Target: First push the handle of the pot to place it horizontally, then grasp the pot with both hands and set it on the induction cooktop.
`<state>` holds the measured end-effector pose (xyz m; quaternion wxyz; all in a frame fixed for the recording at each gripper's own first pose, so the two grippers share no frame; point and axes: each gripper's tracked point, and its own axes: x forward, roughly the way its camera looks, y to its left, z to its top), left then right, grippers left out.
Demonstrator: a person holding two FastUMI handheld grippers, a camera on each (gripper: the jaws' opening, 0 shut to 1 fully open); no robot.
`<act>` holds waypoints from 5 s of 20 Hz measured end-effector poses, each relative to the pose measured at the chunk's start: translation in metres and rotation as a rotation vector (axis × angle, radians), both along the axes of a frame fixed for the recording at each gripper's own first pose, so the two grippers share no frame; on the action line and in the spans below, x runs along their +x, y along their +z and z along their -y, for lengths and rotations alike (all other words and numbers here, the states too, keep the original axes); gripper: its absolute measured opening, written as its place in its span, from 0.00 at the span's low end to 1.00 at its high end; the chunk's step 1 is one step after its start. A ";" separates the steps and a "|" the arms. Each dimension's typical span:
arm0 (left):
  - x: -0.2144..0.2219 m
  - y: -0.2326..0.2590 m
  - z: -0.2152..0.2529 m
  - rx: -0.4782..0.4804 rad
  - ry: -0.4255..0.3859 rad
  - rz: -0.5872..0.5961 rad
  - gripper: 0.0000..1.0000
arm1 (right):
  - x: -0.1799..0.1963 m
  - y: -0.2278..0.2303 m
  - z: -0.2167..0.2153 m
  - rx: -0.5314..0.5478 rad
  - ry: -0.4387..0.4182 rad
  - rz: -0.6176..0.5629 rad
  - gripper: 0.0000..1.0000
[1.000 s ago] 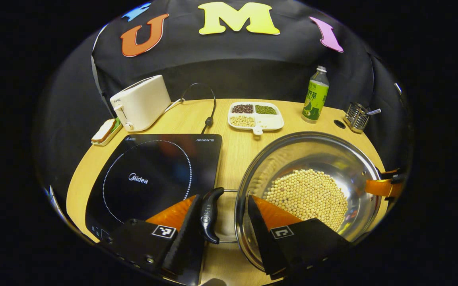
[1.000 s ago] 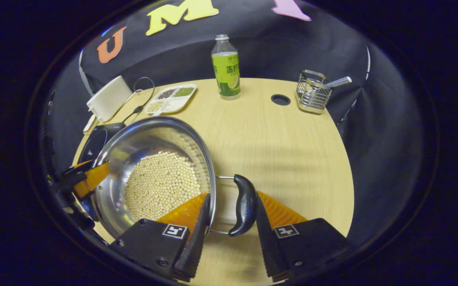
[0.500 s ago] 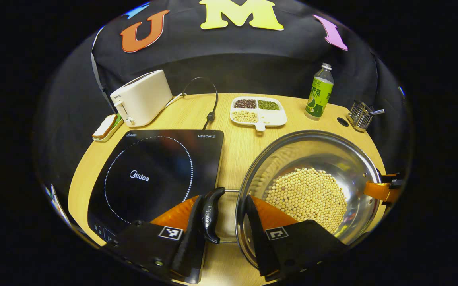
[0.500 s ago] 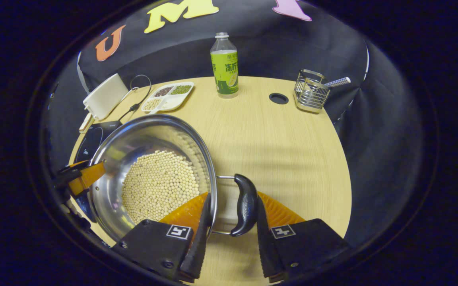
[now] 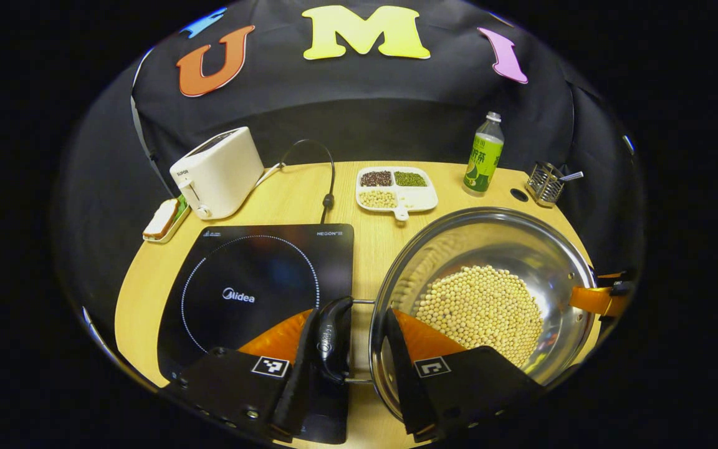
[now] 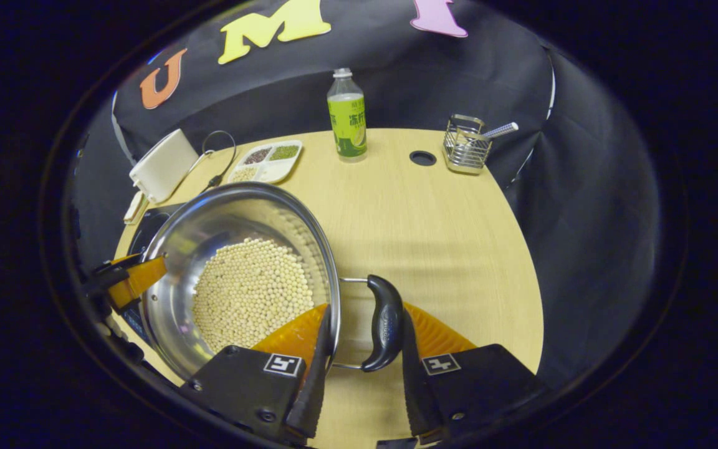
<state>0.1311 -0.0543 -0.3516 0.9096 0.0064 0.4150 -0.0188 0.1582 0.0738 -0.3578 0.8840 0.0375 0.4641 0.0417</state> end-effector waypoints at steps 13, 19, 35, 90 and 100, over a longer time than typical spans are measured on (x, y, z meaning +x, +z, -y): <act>-0.003 0.031 -0.110 0.023 -0.012 0.034 0.58 | -0.019 0.037 -0.110 0.018 0.000 0.034 0.54; 0.001 0.029 -0.167 0.030 -0.003 0.028 0.58 | -0.018 0.040 -0.171 0.027 0.003 0.024 0.53; 0.032 0.004 -0.269 0.046 0.024 0.016 0.58 | 0.013 0.032 -0.282 0.025 0.015 -0.001 0.53; 0.022 0.122 -0.227 0.092 -0.014 0.406 0.97 | 0.021 0.130 -0.252 -0.010 0.148 0.429 0.82; -0.055 0.236 -0.155 0.104 0.007 0.597 0.97 | -0.038 0.216 -0.157 -0.023 0.129 0.630 0.82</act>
